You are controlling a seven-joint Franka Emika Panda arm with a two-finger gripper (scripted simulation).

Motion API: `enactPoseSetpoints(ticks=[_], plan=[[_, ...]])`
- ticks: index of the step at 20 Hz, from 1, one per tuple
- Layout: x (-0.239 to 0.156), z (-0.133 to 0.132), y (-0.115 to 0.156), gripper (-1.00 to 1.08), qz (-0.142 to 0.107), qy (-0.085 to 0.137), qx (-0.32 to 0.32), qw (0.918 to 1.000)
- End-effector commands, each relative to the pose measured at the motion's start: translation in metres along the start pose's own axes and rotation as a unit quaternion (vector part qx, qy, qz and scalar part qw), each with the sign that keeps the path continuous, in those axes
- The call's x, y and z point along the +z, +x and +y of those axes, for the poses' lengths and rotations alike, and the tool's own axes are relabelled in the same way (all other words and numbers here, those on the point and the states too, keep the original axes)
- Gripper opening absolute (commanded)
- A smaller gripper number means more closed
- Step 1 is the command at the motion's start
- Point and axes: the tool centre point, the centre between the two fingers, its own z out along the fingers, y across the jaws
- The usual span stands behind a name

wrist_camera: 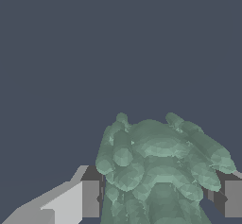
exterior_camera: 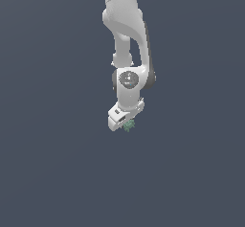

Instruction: Pick up the object and move it to a goal position.

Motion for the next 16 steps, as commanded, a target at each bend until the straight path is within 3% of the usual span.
enactPoseSetpoints(ticks=[1, 9, 16], plan=[[-0.003, 0.000, -0.001, -1.00, 0.000, 0.000, 0.000, 1.0000], [-0.032, -0.003, -0.010, -1.00, 0.000, 0.000, 0.000, 1.0000], [-0.082, -0.009, -0.025, -1.00, 0.000, 0.000, 0.000, 1.0000]])
